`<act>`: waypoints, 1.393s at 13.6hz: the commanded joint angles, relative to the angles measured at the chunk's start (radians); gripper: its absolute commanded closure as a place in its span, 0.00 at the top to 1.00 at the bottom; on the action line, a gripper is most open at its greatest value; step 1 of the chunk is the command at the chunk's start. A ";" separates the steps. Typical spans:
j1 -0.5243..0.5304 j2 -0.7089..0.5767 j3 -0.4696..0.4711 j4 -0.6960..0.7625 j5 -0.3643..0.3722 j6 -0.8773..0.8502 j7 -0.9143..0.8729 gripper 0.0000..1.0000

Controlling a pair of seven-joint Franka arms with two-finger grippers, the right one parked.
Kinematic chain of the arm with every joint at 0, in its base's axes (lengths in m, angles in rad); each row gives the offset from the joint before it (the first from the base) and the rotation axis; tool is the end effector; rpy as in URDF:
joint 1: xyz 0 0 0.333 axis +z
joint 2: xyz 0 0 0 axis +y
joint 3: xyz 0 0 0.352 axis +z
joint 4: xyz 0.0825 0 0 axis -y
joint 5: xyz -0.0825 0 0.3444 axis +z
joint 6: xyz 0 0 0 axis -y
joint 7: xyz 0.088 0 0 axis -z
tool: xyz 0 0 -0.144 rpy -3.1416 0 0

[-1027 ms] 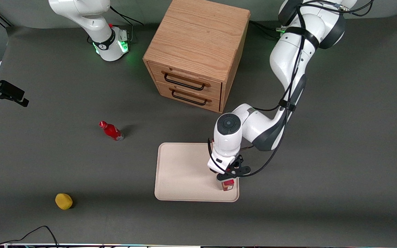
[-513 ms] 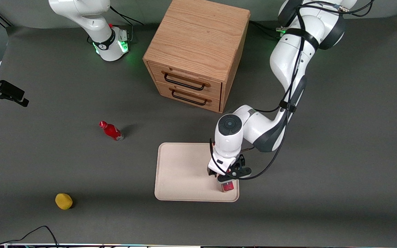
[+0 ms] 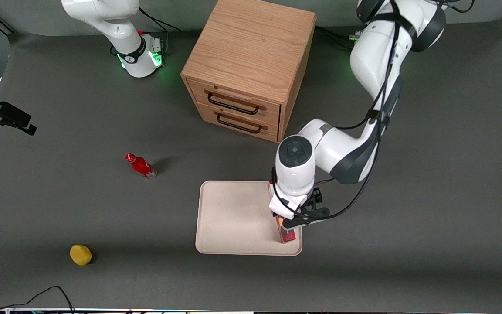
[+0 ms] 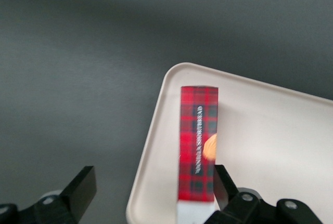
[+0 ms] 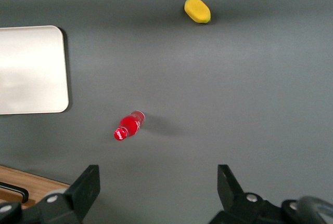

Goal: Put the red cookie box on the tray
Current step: 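Raise the left gripper off the box and withdraw it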

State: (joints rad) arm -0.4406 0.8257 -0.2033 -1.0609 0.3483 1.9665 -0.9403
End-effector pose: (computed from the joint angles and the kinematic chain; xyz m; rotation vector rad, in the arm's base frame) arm 0.6635 -0.3896 0.3543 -3.0416 -0.3793 -0.2979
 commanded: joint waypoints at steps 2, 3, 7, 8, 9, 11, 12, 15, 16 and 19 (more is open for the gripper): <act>0.068 -0.190 0.005 -0.051 -0.132 -0.185 0.222 1.00; 0.103 -0.248 0.005 -0.092 -0.147 -0.204 0.272 1.00; 0.207 -0.469 0.005 -0.296 -0.161 -0.218 0.444 1.00; 0.233 -0.512 0.005 -0.335 -0.161 -0.230 0.492 1.00; 0.259 -0.548 0.005 -0.364 -0.161 -0.233 0.535 1.00; 0.322 -0.623 0.005 -0.431 -0.161 -0.239 0.613 1.00; 0.351 -0.654 0.005 -0.464 -0.163 -0.239 0.635 1.00; 0.468 -0.740 -0.001 -0.548 -0.163 -0.239 0.757 1.00; 0.517 -0.758 -0.005 -0.563 -0.175 -0.241 0.815 1.00; 0.657 -0.772 -0.004 -0.567 -0.250 -0.250 1.000 1.00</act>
State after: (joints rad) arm 0.1315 0.0967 -0.1927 -1.5816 0.1426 1.7181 -0.0557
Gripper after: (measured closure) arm 0.000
